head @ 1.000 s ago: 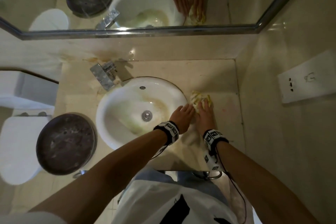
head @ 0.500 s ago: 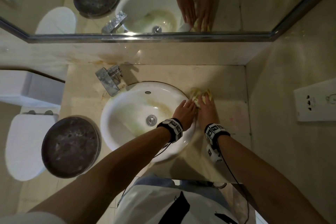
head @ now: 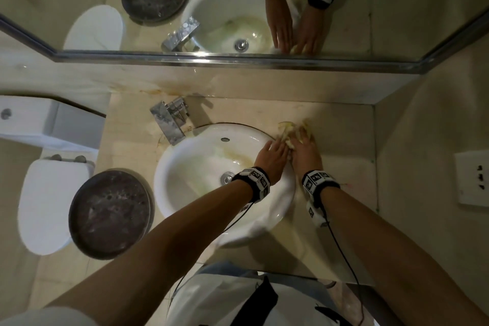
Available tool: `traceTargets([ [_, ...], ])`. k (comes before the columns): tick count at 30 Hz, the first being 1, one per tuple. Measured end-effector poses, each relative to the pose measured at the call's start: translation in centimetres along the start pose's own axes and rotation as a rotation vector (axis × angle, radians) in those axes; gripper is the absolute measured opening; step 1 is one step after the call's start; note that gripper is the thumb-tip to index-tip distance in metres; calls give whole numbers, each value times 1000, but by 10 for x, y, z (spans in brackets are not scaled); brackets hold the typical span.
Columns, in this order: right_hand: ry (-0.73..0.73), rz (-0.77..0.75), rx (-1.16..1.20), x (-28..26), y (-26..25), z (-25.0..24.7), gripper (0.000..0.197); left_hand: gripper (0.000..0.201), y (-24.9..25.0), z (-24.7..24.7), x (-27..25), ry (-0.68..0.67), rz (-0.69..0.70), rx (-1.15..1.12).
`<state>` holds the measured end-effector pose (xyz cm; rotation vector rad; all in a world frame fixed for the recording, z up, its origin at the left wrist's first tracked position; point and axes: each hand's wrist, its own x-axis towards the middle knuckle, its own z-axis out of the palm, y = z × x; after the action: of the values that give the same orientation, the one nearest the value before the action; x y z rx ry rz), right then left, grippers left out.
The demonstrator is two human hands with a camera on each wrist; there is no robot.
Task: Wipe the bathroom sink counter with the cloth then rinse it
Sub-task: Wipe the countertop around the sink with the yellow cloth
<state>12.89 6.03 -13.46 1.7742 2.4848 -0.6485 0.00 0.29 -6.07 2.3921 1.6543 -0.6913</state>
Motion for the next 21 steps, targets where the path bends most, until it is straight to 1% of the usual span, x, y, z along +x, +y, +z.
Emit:
traceTargets([
  [2, -24, 9, -18, 6, -6, -5, 71, 69, -6, -1, 3, -2, -14, -12],
  [3, -51, 18, 10, 8, -8, -6, 69, 68, -9, -1, 4, 2, -20, -21],
  [5, -60, 7, 36, 12, -16, -9, 61, 67, -14, 0, 6, 17, -33, -40],
  [7, -44, 67, 3, 16, -25, -14, 58, 66, -19, 1, 8, 19, -45, -57],
  [9, -78, 97, -23, 22, -29, -14, 56, 66, -23, 5, 8, 12, -51, -82],
  [11, -120, 79, -15, 27, -32, -17, 55, 67, -26, 7, 6, 9, -58, -114],
  [13, -131, 69, 22, 27, -32, -23, 53, 70, -28, 9, 2, 6, -64, -150],
  [15, -103, 100, 124, 22, -29, -30, 47, 72, -28, 10, -4, 27, -74, -207],
  [18, 6, 156, 335, 12, -27, -40, 39, 73, -25, 9, -12, 48, -88, -283],
  [21, 84, 275, 550, 0, -27, -53, 37, 75, -18, 2, -20, 88, -100, -386],
])
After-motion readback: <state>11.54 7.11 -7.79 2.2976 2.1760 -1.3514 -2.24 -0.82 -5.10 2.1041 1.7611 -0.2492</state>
